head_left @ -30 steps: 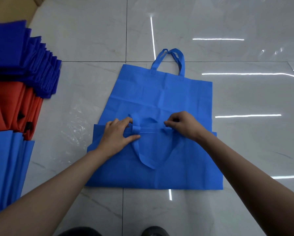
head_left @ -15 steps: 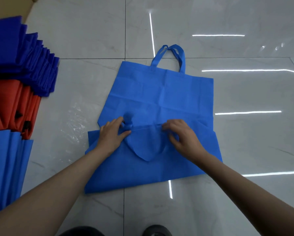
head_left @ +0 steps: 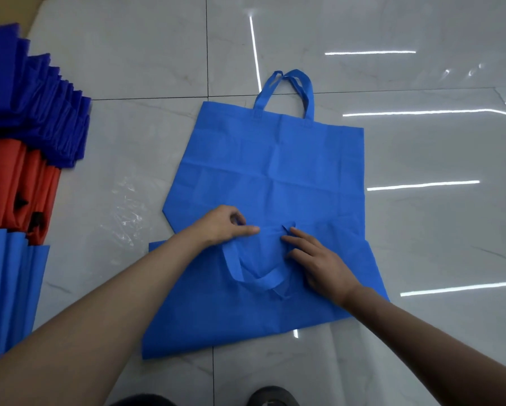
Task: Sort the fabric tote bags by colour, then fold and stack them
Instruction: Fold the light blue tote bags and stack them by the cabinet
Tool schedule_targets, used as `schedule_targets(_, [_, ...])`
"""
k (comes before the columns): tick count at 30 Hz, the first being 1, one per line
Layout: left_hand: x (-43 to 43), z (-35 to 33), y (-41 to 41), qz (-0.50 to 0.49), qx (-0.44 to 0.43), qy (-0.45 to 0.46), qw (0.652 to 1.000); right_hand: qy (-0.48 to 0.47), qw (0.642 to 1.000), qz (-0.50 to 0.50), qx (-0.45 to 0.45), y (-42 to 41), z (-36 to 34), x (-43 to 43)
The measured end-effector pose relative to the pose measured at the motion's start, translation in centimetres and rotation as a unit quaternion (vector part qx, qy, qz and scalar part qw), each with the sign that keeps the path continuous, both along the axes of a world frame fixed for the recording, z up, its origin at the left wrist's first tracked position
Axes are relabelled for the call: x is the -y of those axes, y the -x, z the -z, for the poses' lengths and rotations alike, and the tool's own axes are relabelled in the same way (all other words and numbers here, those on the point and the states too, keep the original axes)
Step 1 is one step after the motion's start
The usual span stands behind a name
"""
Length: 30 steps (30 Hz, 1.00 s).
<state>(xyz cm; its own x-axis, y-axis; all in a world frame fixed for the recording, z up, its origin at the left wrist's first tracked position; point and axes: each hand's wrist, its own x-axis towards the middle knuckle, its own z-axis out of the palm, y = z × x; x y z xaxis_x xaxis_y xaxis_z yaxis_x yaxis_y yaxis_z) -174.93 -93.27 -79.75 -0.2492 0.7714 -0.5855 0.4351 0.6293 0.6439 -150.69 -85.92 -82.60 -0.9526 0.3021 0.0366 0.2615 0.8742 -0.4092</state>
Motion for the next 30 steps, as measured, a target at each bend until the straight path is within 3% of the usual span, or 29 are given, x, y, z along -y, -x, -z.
schedule_targets(3, [-0.7, 0.7, -1.0, 0.095, -0.036, 0.019, 0.995, -0.012, 1.0, 0.017, -0.006, -0.1, -0.5, 0.4])
schedule_targets(5, [-0.5, 1.2, -1.0, 0.089, -0.03, -0.027, 0.995, -0.01, 1.0, 0.003, -0.01, 0.1, -1.3, 0.7])
schedule_targets(10, [0.5, 0.2, 0.4, -0.13, 0.046, -0.105, 0.985, -0.053, 0.992, -0.112, 0.014, 1.0, -1.2, 2.2])
schedule_targets(14, [2.0, 0.2, 1.5, -0.33, 0.16, -0.065, 0.928, -0.098, 0.991, -0.033, 0.084, 0.0, 0.7, 1.6])
schedule_targets(18, [3.7, 1.0, 1.3, -0.408, 0.258, -0.041, 0.875, 0.021, 0.993, -0.007, 0.114, 0.5, 0.8, 0.9])
schedule_targets(22, [4.5, 1.0, 1.6, -0.439, 0.29, -0.062, 0.848, 0.015, 0.992, -0.028, 0.12, 1.5, 0.7, -0.5])
schedule_targets(24, [4.8, 0.9, 1.5, -0.431, 0.266, -0.071, 0.859, -0.003, 0.995, -0.034, 0.099, 2.0, 0.6, -0.9])
schedule_targets(25, [5.1, 0.9, 1.5, -0.406, 0.224, -0.082, 0.882, 0.009, 0.997, -0.019, 0.08, 2.3, 0.5, -0.9])
schedule_targets(28, [6.3, 1.5, 2.6, -0.199, -0.009, -0.173, 0.965, 0.093, 0.993, 0.05, 0.045, 3.6, -0.1, -0.8])
schedule_targets(30, [7.0, 1.9, 3.6, -0.058, -0.093, -0.178, 0.978, 0.129, 0.988, 0.071, 0.037, 4.1, -0.6, -1.0])
